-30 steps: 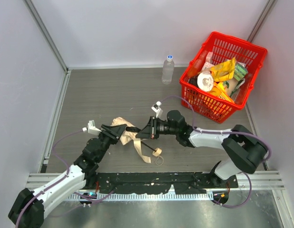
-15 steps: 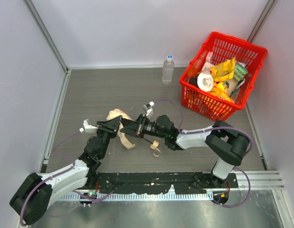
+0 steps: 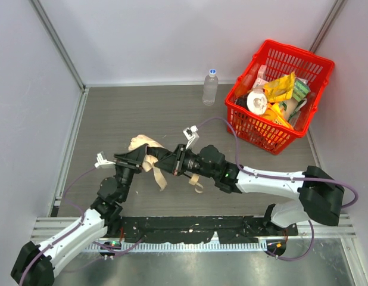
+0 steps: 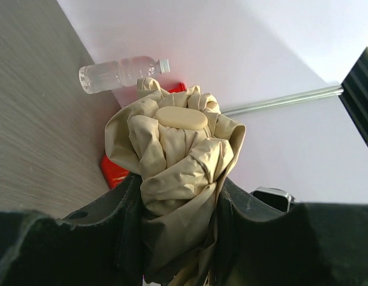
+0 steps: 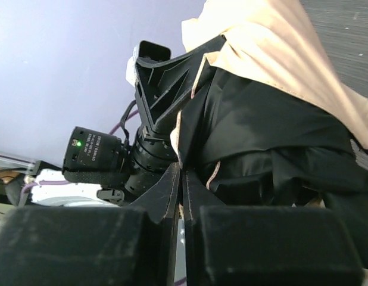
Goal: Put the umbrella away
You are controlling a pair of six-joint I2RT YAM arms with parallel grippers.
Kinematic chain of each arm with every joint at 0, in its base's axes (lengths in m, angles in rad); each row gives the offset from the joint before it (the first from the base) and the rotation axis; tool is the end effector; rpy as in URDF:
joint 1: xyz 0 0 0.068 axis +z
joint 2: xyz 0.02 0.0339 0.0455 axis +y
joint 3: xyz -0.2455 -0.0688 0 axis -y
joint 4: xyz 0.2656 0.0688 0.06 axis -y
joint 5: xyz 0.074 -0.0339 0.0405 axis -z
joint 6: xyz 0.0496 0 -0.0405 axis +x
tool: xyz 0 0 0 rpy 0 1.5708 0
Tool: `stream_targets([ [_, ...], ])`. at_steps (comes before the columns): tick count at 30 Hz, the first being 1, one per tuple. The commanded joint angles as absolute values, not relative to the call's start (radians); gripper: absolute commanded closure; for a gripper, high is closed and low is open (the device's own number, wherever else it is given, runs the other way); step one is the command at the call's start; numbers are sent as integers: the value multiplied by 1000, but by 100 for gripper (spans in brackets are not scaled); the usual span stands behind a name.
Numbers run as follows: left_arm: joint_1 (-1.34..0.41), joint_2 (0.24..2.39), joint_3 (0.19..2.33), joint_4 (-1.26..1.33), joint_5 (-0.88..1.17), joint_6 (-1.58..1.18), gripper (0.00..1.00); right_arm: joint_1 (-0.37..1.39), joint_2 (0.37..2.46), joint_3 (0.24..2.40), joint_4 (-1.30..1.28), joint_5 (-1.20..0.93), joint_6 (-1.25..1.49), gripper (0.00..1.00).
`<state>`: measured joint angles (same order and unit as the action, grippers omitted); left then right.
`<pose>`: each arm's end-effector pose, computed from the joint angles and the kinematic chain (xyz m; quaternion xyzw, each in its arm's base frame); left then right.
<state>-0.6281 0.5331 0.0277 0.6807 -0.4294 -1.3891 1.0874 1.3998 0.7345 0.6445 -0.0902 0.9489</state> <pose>0.1637 -0.0933 0.1829 -0.3847 0.5222 -0.5605 0.5149 0.1576 0.3098 0.2361 -0.0809 0.7098 0.6119 0.3395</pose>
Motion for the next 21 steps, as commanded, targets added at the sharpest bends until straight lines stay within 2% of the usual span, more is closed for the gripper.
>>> stream_targets([
  [1, -614, 529, 64, 643, -473, -1453, 100, 1080, 1358, 821, 271, -173, 836, 87],
  [4, -612, 569, 40, 725, -448, -1494, 100, 1078, 1350, 856, 111, -161, 758, 80],
  [7, -612, 580, 49, 727, -417, -1494, 100, 1078, 1309, 884, -41, -150, 694, 67],
  [10, -614, 572, 63, 704, -400, -1462, 100, 1078, 1260, 922, -170, -155, 612, 64],
  [12, -612, 549, 72, 666, -394, -1436, 100, 1080, 1218, 977, -324, -159, 547, 58],
  [15, -614, 523, 77, 624, -376, -1387, 100, 1080, 1213, 1121, -480, -126, 442, 34],
  [18, -612, 509, 83, 594, -336, -1341, 100, 1078, 1267, 1306, -602, -89, 320, 19],
  [21, -614, 499, 63, 615, -296, -1341, 100, 1030, 1368, 1406, -618, -170, 230, 18],
])
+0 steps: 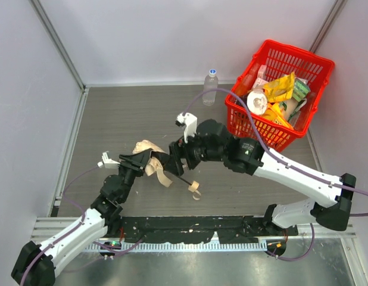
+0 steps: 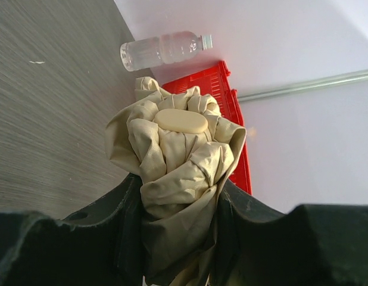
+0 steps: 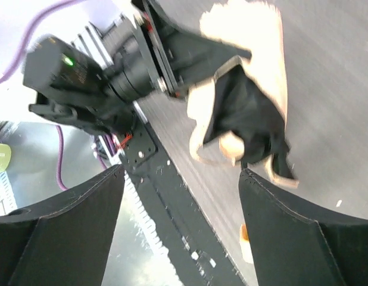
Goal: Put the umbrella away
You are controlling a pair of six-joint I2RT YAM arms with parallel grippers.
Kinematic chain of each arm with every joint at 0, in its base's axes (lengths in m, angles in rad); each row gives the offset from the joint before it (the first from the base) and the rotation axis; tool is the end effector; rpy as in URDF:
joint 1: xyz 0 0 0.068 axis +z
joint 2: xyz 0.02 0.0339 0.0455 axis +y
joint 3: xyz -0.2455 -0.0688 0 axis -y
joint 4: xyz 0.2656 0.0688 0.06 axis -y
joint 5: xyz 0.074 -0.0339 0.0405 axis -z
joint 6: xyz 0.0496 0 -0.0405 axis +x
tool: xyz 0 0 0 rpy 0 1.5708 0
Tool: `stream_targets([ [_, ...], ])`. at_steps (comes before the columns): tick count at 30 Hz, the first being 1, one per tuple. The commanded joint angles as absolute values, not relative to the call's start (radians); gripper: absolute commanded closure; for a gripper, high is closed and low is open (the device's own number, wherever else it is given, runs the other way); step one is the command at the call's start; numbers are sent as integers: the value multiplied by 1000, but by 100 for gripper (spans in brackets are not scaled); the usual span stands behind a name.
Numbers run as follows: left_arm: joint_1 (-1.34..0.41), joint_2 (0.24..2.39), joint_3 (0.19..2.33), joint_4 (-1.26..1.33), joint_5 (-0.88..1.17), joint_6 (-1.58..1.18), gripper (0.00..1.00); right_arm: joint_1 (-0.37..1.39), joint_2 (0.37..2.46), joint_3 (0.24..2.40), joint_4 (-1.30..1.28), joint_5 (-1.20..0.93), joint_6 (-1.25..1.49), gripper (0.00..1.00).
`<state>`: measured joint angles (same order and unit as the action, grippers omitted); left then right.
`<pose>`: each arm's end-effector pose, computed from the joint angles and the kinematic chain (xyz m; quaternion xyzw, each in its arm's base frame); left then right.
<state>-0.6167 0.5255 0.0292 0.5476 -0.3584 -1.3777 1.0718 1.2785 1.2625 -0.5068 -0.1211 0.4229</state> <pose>0.1651 -0.0957 0.1691 -0.3717 0.5812 -0.5326 0.4902 0.1491 0.2861 0.3428 -0.3042 0.8095 0.3779 0.3307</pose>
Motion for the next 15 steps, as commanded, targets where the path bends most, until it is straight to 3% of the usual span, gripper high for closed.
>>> stream_targets([
  [1, -614, 496, 61, 617, -285, -1342, 100, 979, 1406, 1429, -601, -223, 200, 18],
  [5, -614, 480, 60, 604, -253, -1335, 100, 953, 1544, 1517, -604, -391, 150, 17],
  [15, -612, 454, 37, 650, -210, -1325, 100, 931, 1617, 1474, -548, -376, 121, 16],
])
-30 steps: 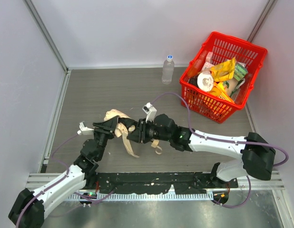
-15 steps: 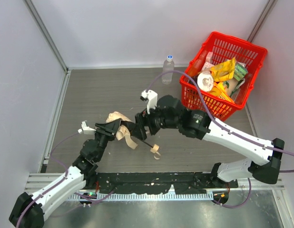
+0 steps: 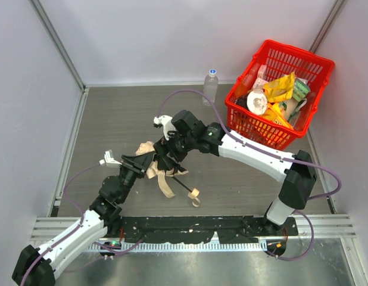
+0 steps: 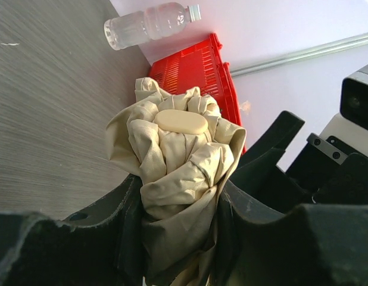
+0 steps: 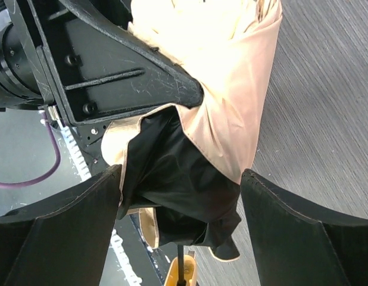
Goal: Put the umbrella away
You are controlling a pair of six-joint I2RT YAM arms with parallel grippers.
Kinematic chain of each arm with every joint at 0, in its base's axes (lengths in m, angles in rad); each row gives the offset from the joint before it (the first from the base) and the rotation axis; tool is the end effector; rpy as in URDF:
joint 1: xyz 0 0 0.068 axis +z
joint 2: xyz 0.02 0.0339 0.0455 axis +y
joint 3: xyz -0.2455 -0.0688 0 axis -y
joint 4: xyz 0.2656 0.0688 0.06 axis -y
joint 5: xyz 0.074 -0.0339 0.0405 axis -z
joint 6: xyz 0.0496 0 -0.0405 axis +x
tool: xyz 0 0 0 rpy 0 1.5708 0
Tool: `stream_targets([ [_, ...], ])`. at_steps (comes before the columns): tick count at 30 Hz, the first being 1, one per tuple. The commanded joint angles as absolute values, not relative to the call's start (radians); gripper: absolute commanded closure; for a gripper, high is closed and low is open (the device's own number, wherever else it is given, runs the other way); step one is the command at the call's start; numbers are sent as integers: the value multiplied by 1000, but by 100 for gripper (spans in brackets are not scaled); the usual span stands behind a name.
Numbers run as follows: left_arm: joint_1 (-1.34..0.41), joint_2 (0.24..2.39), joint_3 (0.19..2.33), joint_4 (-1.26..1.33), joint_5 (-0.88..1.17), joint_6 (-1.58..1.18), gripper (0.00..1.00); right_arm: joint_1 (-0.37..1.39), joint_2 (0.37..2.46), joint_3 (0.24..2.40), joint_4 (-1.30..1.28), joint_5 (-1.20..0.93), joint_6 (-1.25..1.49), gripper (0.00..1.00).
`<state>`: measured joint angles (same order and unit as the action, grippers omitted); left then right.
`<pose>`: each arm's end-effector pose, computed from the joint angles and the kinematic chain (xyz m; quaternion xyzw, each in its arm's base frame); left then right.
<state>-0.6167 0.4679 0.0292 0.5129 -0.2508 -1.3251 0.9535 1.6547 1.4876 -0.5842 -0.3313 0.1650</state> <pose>0.1609 -0.0990 0.1748 -0.3201 0.6014 -0.5521 0.4807 0.2188 0.3362 0.2906 -0.4081 0.8100 0.3367 0.2528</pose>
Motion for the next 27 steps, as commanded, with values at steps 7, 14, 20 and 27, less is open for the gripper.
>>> stream_targets([
  [7, -612, 482, 31, 745, -167, -1325, 100, 908, 1609, 1327, -370, -595, 146, 16],
  [14, -614, 563, 34, 870, -115, -1335, 100, 877, 1609, 1247, -145, -678, 274, 24],
  [20, -614, 618, 38, 925, -83, -1338, 100, 850, 1615, 1141, 111, -768, 434, 39],
  [27, -615, 667, 35, 965, -66, -1339, 100, 850, 1641, 1126, 224, -804, 512, 54],
])
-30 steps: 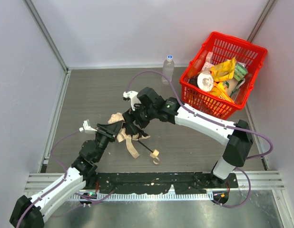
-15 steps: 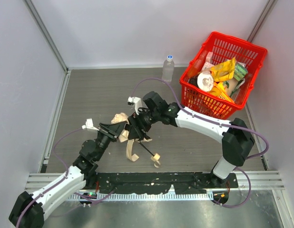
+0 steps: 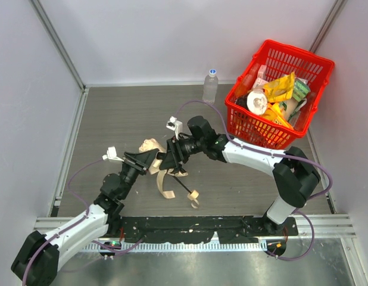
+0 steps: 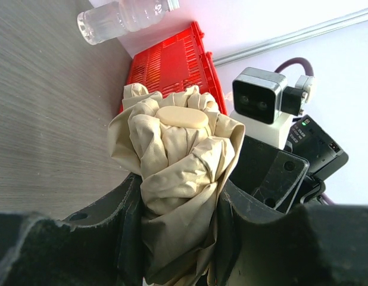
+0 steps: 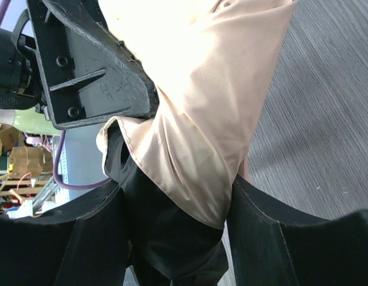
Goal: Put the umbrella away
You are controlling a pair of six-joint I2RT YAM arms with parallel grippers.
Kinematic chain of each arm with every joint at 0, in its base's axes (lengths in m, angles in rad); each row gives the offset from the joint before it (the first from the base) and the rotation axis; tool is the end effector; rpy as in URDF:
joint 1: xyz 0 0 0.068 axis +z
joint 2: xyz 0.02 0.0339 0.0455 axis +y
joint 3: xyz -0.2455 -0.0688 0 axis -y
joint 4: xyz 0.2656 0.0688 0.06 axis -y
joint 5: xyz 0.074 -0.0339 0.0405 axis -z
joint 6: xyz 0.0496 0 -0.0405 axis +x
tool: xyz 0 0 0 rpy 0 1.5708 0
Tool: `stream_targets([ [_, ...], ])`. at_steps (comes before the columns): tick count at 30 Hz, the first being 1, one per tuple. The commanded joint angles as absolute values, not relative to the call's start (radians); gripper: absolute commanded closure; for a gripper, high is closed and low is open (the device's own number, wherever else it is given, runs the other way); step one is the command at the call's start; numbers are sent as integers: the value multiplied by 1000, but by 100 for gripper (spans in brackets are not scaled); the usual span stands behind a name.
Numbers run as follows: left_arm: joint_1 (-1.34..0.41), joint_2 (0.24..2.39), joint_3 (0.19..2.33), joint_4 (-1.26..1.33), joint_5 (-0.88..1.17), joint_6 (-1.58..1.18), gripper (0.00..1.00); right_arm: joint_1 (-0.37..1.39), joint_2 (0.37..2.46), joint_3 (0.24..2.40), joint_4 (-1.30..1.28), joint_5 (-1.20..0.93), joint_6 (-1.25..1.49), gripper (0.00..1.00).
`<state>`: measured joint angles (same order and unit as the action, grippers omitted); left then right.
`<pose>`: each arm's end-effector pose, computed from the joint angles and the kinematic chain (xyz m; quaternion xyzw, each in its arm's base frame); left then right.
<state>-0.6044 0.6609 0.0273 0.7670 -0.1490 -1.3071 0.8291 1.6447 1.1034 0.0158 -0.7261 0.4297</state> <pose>0.1669 -0.1063 0.1717 -0.2786 0.5972 -0.5848 0.4731 0.2411 0.3118 0.2172 -0.3344 0.7588 0.5234 0.1961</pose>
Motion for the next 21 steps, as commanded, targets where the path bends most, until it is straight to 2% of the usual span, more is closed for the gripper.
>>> stream_targets([
  [1, -615, 672, 37, 965, -67, -1338, 100, 850, 1644, 1127, 229, -802, 517, 61],
  [4, -614, 687, 37, 966, -75, -1335, 100, 848, 1641, 1120, 207, -801, 515, 99],
  [9, -615, 713, 37, 924, -92, -1328, 100, 841, 1618, 1100, 72, -750, 385, 99],
  [10, -615, 712, 34, 905, -101, -1330, 96, 838, 1612, 1103, 22, -730, 370, 99],
  [12, -614, 698, 25, 856, -117, -1325, 65, 824, 1609, 1104, -32, -726, 322, 99],
  [13, -614, 684, 20, 826, -126, -1321, 57, 812, 1611, 1103, -37, -727, 319, 99],
  [16, -615, 603, 20, 647, -155, -1315, 42, 795, 1617, 1104, -64, -739, 287, 99],
  [17, -615, 566, 23, 587, -159, -1312, 19, 792, 1626, 1109, -72, -745, 284, 99],
  [18, -615, 528, 23, 519, -163, -1312, 3, 781, 1632, 1111, -72, -752, 285, 99],
  [21, -615, 405, 28, 297, -181, -1325, 0, 772, 1678, 1132, -93, -796, 255, 99],
])
